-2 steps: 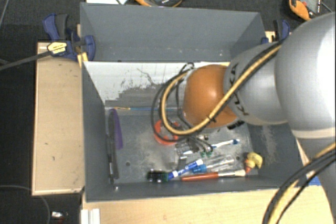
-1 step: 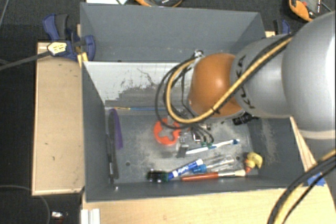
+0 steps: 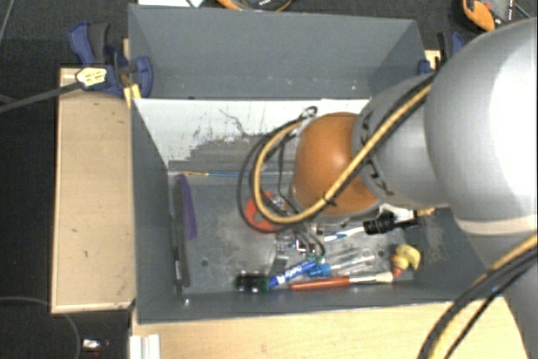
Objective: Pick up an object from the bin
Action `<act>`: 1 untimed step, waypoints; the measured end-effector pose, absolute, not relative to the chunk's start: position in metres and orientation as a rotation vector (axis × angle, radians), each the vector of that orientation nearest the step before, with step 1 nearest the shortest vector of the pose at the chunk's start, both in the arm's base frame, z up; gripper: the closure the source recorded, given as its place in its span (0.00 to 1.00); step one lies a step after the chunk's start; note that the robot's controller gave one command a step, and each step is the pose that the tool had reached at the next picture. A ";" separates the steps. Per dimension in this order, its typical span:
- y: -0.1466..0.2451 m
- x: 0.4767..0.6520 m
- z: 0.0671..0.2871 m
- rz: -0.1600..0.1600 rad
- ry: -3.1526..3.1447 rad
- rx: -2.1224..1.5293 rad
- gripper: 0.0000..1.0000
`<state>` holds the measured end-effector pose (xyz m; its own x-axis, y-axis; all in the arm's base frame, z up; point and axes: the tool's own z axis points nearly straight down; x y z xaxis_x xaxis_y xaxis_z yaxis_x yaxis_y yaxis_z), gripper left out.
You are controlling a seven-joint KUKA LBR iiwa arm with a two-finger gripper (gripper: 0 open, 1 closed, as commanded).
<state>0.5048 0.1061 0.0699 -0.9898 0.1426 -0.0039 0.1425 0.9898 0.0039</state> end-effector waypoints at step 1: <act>0.101 0.510 0.070 0.007 3.125 0.163 0.00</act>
Offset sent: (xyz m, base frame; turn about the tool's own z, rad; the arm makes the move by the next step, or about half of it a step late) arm 0.0059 -0.0019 0.0060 -0.0271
